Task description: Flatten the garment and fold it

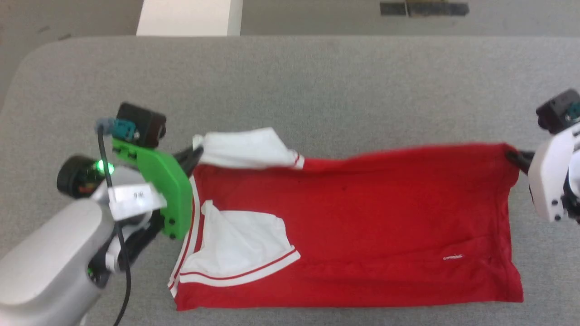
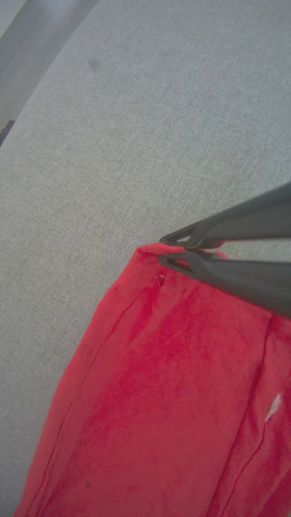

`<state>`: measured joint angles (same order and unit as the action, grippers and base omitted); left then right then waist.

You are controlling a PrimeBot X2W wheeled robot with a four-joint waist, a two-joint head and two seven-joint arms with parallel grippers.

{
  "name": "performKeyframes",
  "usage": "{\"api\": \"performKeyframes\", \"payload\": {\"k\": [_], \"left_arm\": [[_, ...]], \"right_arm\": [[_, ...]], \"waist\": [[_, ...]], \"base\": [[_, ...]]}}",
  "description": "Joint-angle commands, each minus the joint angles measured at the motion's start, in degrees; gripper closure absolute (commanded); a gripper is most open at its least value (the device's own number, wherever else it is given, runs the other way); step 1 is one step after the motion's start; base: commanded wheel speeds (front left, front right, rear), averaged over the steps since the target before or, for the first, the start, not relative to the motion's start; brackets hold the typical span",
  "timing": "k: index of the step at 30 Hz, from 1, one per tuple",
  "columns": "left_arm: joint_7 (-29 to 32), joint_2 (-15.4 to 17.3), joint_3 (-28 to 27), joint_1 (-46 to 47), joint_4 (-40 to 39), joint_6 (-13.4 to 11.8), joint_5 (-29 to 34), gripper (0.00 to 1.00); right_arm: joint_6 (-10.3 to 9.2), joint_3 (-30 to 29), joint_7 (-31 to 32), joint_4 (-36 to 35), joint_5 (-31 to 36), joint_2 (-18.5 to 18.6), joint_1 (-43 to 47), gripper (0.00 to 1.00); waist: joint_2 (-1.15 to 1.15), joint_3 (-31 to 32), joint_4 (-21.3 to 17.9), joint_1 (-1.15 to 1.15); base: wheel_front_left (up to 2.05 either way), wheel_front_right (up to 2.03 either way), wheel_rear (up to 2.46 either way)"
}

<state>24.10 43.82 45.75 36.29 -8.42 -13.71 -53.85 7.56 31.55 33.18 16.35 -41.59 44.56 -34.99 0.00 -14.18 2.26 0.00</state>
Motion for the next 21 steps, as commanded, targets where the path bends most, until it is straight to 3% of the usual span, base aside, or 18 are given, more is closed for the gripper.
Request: {"api": "performKeyframes", "payload": {"k": [1,11,21], "left_arm": [[-0.11,0.88,0.21,-2.19,-0.96,-0.87,-1.05,1.00],[1.32,4.90,2.46,-13.62,-6.59,-5.75,-4.42,1.00],[5.55,5.79,7.20,-17.01,-4.17,-5.76,-4.11,1.00]], "right_arm": [[-0.08,-0.83,-0.26,-0.49,-0.55,0.23,2.51,1.00],[-0.08,-3.95,3.13,-3.97,-2.05,1.12,17.46,1.00],[-0.08,-3.64,4.58,-6.67,1.85,1.10,22.38,1.00]], "waist": [[0.00,4.04,0.00,0.00],[0.00,6.59,0.56,0.00],[0.00,4.83,0.96,0.00]], "base": [[0.00,0.00,0.00],[0.00,0.00,0.00],[0.00,0.00,0.00]]}}
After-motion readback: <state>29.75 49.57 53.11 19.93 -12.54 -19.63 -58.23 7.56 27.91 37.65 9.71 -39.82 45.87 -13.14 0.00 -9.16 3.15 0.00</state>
